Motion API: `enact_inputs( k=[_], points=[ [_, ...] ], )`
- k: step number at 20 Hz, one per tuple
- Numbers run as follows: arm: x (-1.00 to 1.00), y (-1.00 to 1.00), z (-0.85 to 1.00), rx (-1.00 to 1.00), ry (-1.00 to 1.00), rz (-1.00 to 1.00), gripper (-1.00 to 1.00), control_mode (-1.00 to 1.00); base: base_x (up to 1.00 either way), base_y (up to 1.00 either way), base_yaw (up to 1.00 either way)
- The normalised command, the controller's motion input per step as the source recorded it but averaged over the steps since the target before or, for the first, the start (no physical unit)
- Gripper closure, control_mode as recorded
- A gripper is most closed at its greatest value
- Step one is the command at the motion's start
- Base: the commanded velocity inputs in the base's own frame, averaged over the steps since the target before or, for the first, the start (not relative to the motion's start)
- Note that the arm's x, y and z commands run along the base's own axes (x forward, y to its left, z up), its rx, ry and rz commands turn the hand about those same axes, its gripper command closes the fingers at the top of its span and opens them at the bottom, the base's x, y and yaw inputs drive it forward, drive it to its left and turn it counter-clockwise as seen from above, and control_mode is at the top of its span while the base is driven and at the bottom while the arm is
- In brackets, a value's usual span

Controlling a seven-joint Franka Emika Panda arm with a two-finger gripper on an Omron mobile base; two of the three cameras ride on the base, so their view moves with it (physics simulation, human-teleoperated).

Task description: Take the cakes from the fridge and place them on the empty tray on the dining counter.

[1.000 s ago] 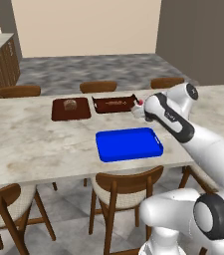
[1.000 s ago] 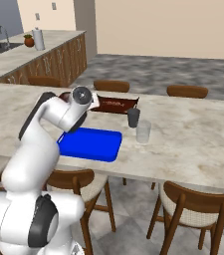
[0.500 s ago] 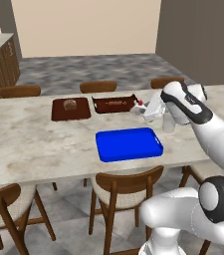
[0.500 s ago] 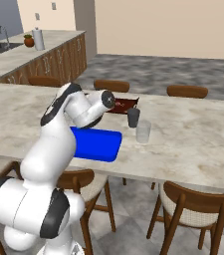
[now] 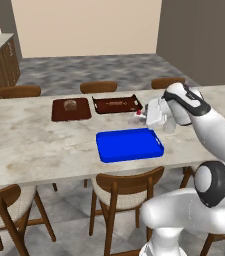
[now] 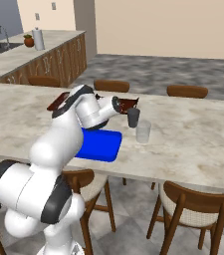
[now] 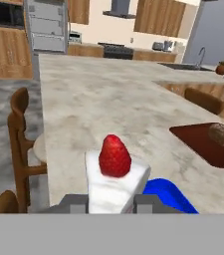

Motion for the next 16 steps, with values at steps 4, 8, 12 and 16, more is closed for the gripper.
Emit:
enact_inputs(
  k=[4, 8, 12, 16],
  points=[
    [0.05, 0.00, -0.07, -0.09, 0.26, 0.04, 1.00, -1.00, 0.00, 0.00, 0.00],
    [0.00, 0.00, -0.12, -0.07, 0.17, 0.02, 1.00, -1.00, 0.00, 0.00, 0.00],
    [0.00, 0.08, -0.33, -0.01, -0.02, 0.02, 1.00, -1.00, 0.00, 0.00, 0.00],
    [0.00, 0.17, -0.41, 0.00, -0.05, 0.01, 1.00, -1.00, 0.00, 0.00, 0.00]
  ],
)
